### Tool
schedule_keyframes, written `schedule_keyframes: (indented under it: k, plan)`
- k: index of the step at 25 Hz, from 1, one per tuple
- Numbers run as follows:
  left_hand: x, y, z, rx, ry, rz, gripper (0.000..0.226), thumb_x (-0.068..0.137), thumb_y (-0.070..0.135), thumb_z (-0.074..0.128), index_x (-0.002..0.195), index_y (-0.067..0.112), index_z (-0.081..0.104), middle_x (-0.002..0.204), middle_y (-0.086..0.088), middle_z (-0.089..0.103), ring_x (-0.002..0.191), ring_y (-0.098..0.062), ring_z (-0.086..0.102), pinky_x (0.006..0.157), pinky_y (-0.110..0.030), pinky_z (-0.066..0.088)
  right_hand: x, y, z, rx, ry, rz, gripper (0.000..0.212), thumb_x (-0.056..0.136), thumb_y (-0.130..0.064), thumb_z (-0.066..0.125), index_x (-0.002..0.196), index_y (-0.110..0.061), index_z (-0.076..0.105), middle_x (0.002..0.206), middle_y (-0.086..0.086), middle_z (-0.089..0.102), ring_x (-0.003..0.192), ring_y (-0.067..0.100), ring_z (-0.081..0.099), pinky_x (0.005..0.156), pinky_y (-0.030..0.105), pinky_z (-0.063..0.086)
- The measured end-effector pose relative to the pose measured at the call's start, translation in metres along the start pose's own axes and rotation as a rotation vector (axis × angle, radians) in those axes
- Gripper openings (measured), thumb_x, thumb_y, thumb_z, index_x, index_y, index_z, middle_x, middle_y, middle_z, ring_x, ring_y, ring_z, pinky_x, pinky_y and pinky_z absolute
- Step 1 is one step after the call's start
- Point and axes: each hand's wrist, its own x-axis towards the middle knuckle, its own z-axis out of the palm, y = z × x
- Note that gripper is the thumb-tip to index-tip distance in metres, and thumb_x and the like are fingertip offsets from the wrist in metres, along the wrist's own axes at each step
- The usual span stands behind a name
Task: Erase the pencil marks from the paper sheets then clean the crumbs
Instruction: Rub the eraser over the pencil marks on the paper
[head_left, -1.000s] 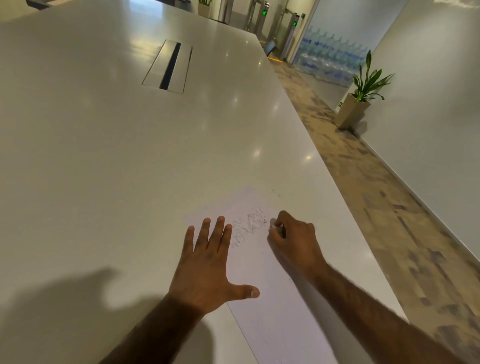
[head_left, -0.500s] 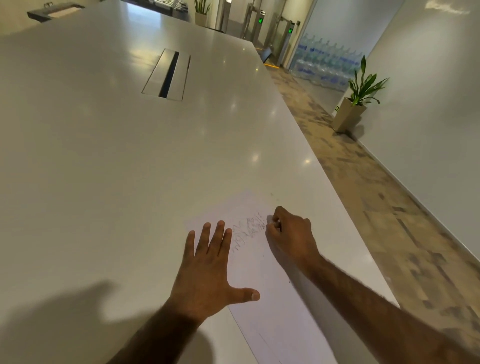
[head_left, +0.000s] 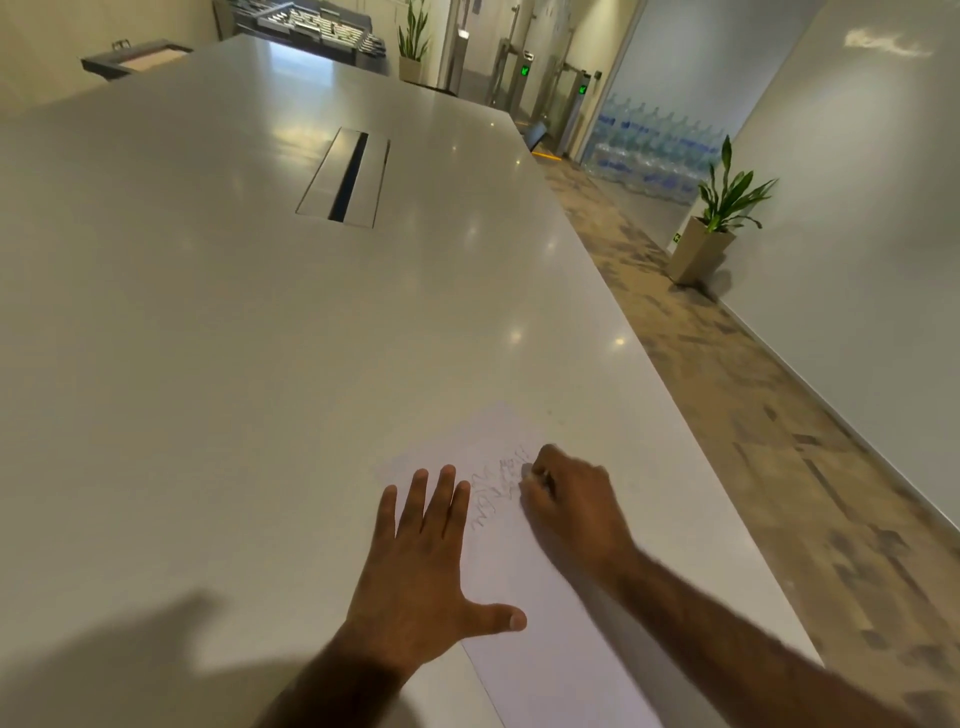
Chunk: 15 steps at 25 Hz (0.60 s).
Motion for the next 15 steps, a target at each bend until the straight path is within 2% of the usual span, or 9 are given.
schedule_keyframes:
  k: [2, 3, 5, 7, 9, 11, 13, 15]
  plan:
    - [0.002, -0.001, 0.002, 0.002, 0.015, 0.006, 0.141, 0.046, 0.114, -0.001, 0.147, 0.026, -0.045, 0.157, 0.001, -0.051, 0.143, -0.028, -0.049, 0.114, -0.055, -0.035, -0.024, -0.007, 0.013, -0.023, -0.054, -0.112, 0.028, 0.101, -0.034, 0.050, 0.075, -0.035, 0.040, 0.057, -0.014, 0.048, 0.053, 0.009, 0.050, 0.060, 0.024, 0.035]
    - [0.003, -0.002, 0.003, 0.009, 0.019, 0.013, 0.142, 0.047, 0.114, -0.001, 0.150, 0.025, -0.042, 0.156, 0.001, -0.051, 0.142, -0.027, -0.050, 0.111, -0.053, -0.038, -0.019, -0.002, 0.013, -0.039, -0.052, -0.131, 0.028, 0.101, -0.032, 0.052, 0.076, -0.035, 0.040, 0.058, -0.014, 0.047, 0.053, 0.009, 0.050, 0.061, 0.026, 0.037]
    - [0.002, -0.001, 0.002, 0.013, 0.016, 0.015, 0.143, 0.048, 0.113, 0.000, 0.153, 0.025, -0.039, 0.156, 0.001, -0.051, 0.141, -0.027, -0.050, 0.109, -0.052, -0.040, 0.011, 0.010, 0.001, -0.102, -0.026, -0.032, 0.022, 0.101, -0.025, 0.055, 0.080, -0.026, 0.047, 0.063, -0.011, 0.054, 0.059, 0.013, 0.057, 0.070, 0.038, 0.050]
    - [0.000, -0.001, 0.001, 0.009, 0.023, 0.013, 0.141, 0.049, 0.113, 0.001, 0.151, 0.025, -0.040, 0.157, 0.001, -0.049, 0.144, -0.028, -0.047, 0.114, -0.054, -0.034, 0.029, 0.019, -0.015, -0.090, -0.023, 0.093, 0.019, 0.101, -0.021, 0.054, 0.083, -0.016, 0.050, 0.069, -0.004, 0.059, 0.068, 0.024, 0.062, 0.080, 0.045, 0.053]
    - [-0.001, 0.000, 0.000, 0.007, 0.018, 0.015, 0.139, 0.048, 0.113, 0.001, 0.147, 0.026, -0.042, 0.158, 0.001, -0.048, 0.145, -0.028, -0.046, 0.117, -0.056, -0.030, 0.022, 0.010, -0.010, -0.034, 0.008, 0.066, 0.020, 0.101, -0.024, 0.053, 0.082, -0.019, 0.052, 0.068, -0.007, 0.060, 0.065, 0.019, 0.061, 0.074, 0.043, 0.053]
    - [0.000, -0.001, 0.001, 0.007, 0.021, 0.020, 0.137, 0.047, 0.113, -0.003, 0.144, 0.027, -0.046, 0.158, 0.000, -0.048, 0.145, -0.028, -0.047, 0.116, -0.055, -0.032, -0.014, -0.015, 0.011, 0.006, -0.010, -0.070, 0.028, 0.102, -0.032, 0.051, 0.075, -0.028, 0.044, 0.059, -0.011, 0.051, 0.055, 0.010, 0.052, 0.060, 0.032, 0.044]
    - [0.001, -0.002, 0.002, 0.020, 0.026, 0.030, 0.135, 0.048, 0.112, -0.004, 0.142, 0.026, -0.048, 0.158, 0.000, -0.049, 0.145, -0.028, -0.047, 0.117, -0.055, -0.031, -0.030, -0.020, 0.025, -0.027, -0.043, -0.167, 0.033, 0.103, -0.032, 0.050, 0.073, -0.032, 0.038, 0.055, -0.011, 0.042, 0.051, 0.009, 0.045, 0.060, 0.027, 0.035]
    - [0.002, -0.002, 0.003, 0.013, 0.016, 0.029, 0.137, 0.050, 0.112, 0.000, 0.146, 0.025, -0.044, 0.159, 0.000, -0.048, 0.146, -0.028, -0.045, 0.118, -0.056, -0.028, -0.006, -0.007, 0.020, -0.085, 0.018, -0.110, 0.029, 0.101, -0.025, 0.053, 0.075, -0.028, 0.042, 0.057, -0.009, 0.047, 0.052, 0.010, 0.048, 0.067, 0.033, 0.041]
